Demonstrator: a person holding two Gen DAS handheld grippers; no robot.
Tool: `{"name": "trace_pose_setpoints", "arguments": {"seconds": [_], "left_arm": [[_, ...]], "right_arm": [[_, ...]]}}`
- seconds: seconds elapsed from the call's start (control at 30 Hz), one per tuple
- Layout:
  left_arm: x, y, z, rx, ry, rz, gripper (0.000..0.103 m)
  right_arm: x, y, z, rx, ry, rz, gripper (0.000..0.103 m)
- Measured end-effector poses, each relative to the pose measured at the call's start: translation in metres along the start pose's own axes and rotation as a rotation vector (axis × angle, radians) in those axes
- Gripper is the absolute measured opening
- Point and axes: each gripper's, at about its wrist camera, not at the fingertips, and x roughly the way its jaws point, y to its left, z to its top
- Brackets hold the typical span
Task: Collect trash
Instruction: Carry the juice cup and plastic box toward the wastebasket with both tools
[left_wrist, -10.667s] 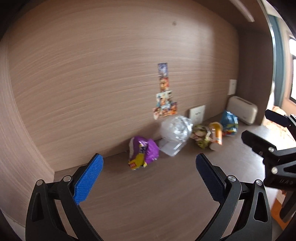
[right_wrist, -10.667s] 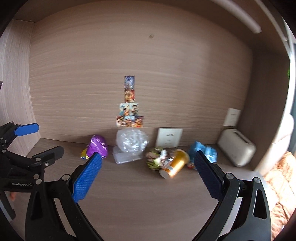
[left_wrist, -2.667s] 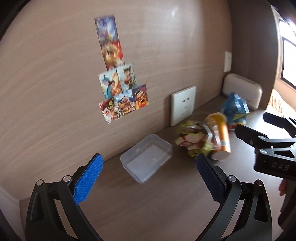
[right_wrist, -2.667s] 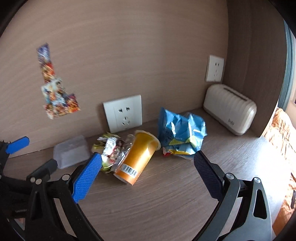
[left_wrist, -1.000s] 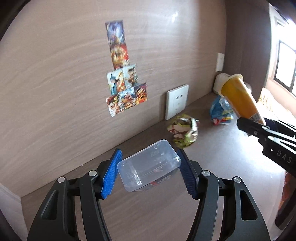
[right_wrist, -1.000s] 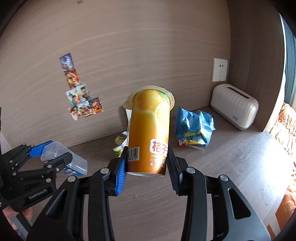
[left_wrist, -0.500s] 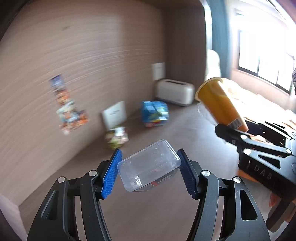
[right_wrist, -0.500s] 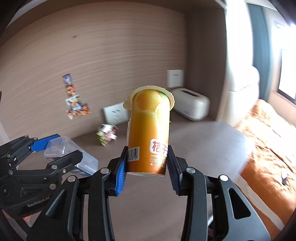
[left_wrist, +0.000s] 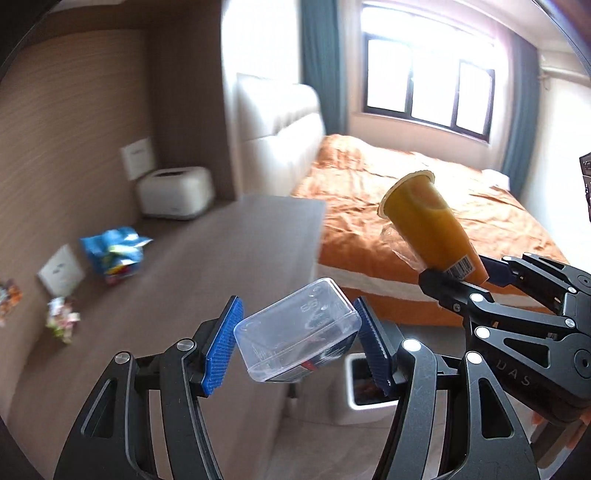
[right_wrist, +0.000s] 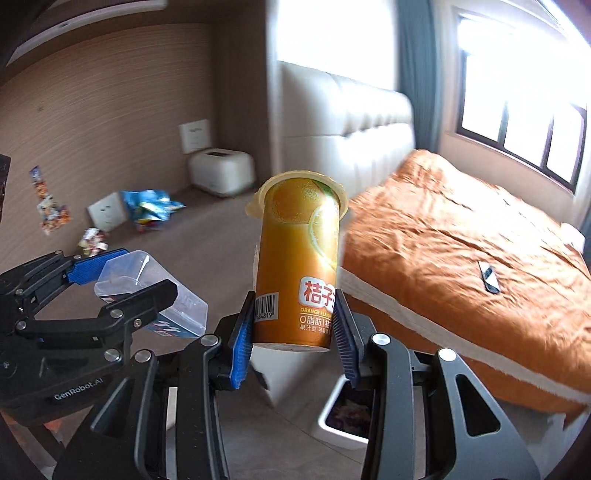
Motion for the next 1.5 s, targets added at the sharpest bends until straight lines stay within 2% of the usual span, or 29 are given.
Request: {"name": "trace_pose_setpoints", "arguments": {"seconds": [0.17, 0.37, 0.57, 0.83, 1.03, 1.3, 1.33, 1.37, 1.4, 1.43, 1.5], "left_arm": [[0.038, -0.055, -0.002, 0.018, 0.033, -0.043, 0.061], [0.089, -0.106, -0.012, 0.022, 0.095, -0.053, 0.061], [0.155, -0.132, -0.035, 0.018, 0.166, -0.034, 0.061], [0.249, -0.158, -0.092, 0.012, 0.249, -0.059, 0.061], [0.327, -0.178, -0.151, 0.043, 0.304, -0.069, 0.061], [0.421, -0.196, -0.236, 0.051, 0.363, -0.114, 0.062], [0.431, -0.199, -0.245, 0.052, 0.378, -0.115, 0.063], [0.440, -0.200, -0.254, 0.051, 0.386, -0.114, 0.084], [0.451, -0.204, -0.267, 0.069, 0.391, -0.107, 0.099], [0.457, -0.207, -0.277, 0.088, 0.396, -0.112, 0.098], [0.468, -0.208, -0.295, 0.089, 0.415, -0.135, 0.098]], "right_arm": [[0.010, -0.051, -0.018, 0.013, 0.033, -0.011, 0.041], [0.040, -0.103, -0.040, 0.001, 0.091, -0.019, 0.041], [0.089, -0.149, -0.075, -0.014, 0.169, -0.012, 0.041], [0.165, -0.190, -0.134, -0.029, 0.257, 0.005, 0.041], [0.226, -0.210, -0.186, -0.023, 0.307, 0.008, 0.041], [0.304, -0.221, -0.272, -0.051, 0.367, 0.029, 0.041], [0.311, -0.220, -0.282, -0.060, 0.364, 0.034, 0.046], [0.319, -0.221, -0.295, -0.071, 0.358, 0.051, 0.058], [0.324, -0.222, -0.301, -0.072, 0.350, 0.057, 0.092], [0.330, -0.225, -0.308, -0.079, 0.342, 0.038, 0.099], [0.340, -0.225, -0.319, -0.121, 0.339, 0.028, 0.099]]}}
